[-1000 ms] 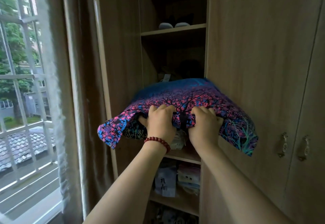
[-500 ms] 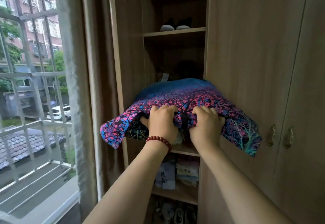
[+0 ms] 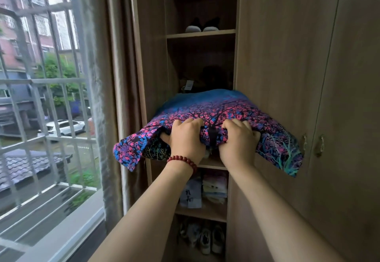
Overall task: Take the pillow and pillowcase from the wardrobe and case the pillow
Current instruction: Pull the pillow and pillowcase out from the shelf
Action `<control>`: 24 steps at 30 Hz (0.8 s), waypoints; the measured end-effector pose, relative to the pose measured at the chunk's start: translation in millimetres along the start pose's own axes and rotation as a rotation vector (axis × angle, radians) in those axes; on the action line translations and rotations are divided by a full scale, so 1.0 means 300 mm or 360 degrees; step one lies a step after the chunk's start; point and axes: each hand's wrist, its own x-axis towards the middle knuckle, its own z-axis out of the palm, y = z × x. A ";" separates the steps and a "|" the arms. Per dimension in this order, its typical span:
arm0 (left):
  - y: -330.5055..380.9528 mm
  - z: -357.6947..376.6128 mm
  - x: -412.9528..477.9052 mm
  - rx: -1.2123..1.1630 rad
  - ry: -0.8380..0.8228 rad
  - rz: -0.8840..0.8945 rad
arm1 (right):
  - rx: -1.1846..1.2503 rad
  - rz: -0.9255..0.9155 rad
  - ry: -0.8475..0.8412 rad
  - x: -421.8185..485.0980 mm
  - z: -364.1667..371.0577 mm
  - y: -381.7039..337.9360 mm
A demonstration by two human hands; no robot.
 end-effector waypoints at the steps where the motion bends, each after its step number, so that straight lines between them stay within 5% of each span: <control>1: -0.003 -0.007 -0.011 -0.0003 -0.0002 0.0007 | -0.0009 0.0002 0.0000 -0.011 -0.007 -0.009; 17: -0.036 -0.145 -0.145 -0.0118 0.0002 0.0017 | -0.0046 -0.0073 0.0051 -0.117 -0.076 -0.133; 24: -0.030 -0.147 -0.221 -0.0106 -0.0127 -0.0056 | -0.0133 -0.0090 -0.0164 -0.174 -0.070 -0.117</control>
